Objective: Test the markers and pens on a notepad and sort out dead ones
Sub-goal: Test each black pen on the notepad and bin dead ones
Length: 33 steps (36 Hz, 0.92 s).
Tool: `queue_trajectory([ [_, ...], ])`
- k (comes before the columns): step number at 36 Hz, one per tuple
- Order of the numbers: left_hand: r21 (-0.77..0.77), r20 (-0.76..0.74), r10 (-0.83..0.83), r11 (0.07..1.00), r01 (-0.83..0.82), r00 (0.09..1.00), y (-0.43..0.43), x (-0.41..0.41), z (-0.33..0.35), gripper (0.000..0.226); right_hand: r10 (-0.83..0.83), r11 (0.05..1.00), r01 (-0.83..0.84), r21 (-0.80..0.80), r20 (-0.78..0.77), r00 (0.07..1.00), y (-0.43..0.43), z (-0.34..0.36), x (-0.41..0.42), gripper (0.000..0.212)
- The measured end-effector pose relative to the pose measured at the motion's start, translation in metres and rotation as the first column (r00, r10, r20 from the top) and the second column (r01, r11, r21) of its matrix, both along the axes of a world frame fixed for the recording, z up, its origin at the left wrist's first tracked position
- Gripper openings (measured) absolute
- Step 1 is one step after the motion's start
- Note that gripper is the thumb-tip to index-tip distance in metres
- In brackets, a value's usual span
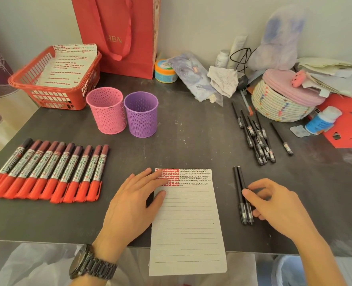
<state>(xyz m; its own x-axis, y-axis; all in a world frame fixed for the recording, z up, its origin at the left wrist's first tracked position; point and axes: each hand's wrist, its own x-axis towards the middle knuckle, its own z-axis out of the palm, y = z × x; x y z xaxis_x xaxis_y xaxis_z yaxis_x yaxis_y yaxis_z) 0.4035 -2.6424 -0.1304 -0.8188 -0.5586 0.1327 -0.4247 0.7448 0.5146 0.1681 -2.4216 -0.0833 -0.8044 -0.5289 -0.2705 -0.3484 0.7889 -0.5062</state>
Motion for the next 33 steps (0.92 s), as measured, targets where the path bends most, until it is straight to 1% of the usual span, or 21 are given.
queue_trajectory([
  [7,0.006,0.029,-0.003,1.0,0.003,1.0,-0.001,-0.001,0.001,0.041,0.013,1.0,-0.013,-0.024,0.015,1.0,0.001,-0.002,0.0,0.011],
  [16,0.01,0.05,-0.003,1.0,0.002,0.999,-0.001,-0.001,0.0,0.046,0.027,1.0,-0.027,-0.008,0.013,1.0,0.002,-0.005,-0.002,0.011],
  [19,0.013,0.028,-0.001,1.0,0.001,1.0,0.0,0.0,-0.001,0.046,0.036,0.999,-0.035,0.011,-0.033,0.999,0.001,-0.006,-0.004,0.012],
  [21,0.001,0.008,0.01,1.0,-0.01,1.0,0.001,0.0,-0.002,0.041,0.024,1.0,-0.024,-0.004,-0.065,0.998,-0.002,-0.005,-0.006,0.012],
  [22,-0.005,0.005,0.014,1.0,-0.014,1.0,0.002,0.0,-0.002,0.044,0.014,1.0,-0.016,-0.021,-0.08,0.997,-0.005,-0.004,-0.008,0.013],
  [24,-0.022,0.013,0.014,1.0,-0.014,1.0,0.003,0.0,-0.001,0.05,0.007,0.998,-0.013,-0.053,-0.116,0.993,-0.013,-0.002,-0.015,0.013],
  [30,-0.065,0.059,0.007,0.998,-0.003,0.998,0.001,0.001,-0.002,0.049,0.016,0.989,-0.06,-0.132,-0.311,0.95,-0.059,0.001,-0.053,0.011],
  [33,-0.07,0.073,0.016,0.997,-0.011,0.997,0.001,0.001,-0.003,0.049,0.006,0.986,-0.065,-0.151,-0.365,0.931,-0.088,0.005,-0.077,0.008],
])
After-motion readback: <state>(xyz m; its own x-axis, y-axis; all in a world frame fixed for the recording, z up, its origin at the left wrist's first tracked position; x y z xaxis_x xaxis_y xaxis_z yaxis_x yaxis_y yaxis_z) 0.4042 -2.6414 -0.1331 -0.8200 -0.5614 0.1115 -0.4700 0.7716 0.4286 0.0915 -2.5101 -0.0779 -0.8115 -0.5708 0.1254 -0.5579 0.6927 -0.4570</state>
